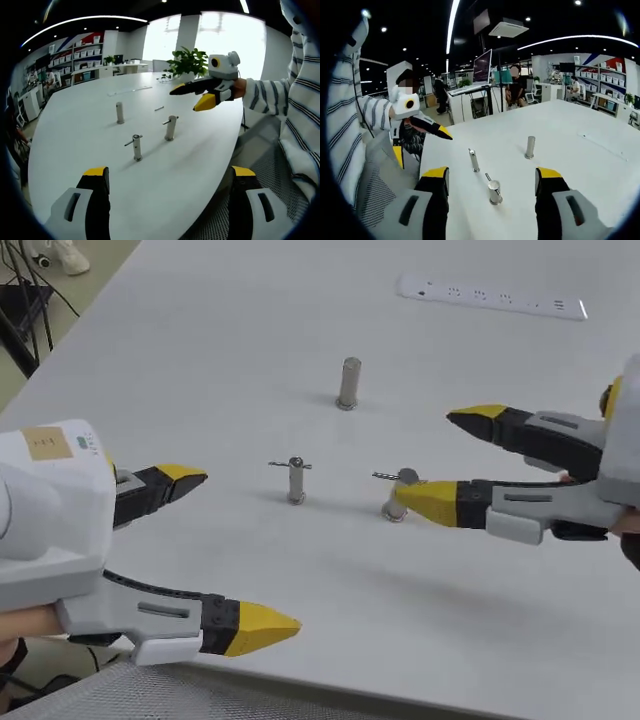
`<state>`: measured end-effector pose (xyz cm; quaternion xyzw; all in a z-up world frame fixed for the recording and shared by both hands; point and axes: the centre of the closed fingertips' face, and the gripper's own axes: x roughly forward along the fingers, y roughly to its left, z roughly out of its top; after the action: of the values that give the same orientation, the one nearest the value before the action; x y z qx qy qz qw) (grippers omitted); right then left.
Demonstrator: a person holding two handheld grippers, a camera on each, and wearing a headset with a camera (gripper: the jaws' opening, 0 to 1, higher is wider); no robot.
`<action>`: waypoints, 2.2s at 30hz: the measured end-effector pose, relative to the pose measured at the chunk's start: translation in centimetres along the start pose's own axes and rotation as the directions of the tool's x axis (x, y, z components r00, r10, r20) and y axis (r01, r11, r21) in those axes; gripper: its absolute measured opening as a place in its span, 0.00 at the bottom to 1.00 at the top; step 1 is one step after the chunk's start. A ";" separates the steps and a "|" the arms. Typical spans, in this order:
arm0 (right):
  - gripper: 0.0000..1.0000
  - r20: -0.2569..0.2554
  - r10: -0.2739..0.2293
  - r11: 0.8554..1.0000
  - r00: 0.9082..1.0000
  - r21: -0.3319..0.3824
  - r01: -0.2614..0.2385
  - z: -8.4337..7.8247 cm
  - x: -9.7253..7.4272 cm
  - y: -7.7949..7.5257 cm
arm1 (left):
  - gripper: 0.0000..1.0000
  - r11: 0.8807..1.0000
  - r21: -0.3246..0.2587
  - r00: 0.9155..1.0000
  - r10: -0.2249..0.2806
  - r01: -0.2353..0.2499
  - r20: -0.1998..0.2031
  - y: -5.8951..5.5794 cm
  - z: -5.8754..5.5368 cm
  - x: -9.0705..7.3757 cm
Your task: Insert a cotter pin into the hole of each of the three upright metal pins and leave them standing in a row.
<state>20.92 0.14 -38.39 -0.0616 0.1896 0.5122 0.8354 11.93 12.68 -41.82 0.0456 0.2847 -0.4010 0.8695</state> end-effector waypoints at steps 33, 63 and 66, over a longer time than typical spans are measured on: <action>0.95 -0.101 -0.258 0.918 0.961 0.285 0.276 -5.6 -6.9 0.1 | 0.99 0.998 -0.048 0.998 0.048 -0.046 0.042 2.3 1.3 -0.2; 0.92 -0.108 -0.324 0.886 0.940 0.315 0.342 -5.8 -7.7 -0.6 | 0.92 0.996 0.086 0.995 -0.023 0.015 0.096 6.3 11.0 5.6; 0.92 -0.101 -0.332 0.881 0.938 0.322 0.346 -5.7 -7.8 -0.7 | 0.89 0.995 0.102 0.995 -0.019 0.008 0.101 6.8 12.2 6.9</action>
<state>16.89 -8.38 -40.68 0.0380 0.2780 0.3172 0.9059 25.97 8.85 -36.31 0.0670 0.2196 -0.4226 0.8767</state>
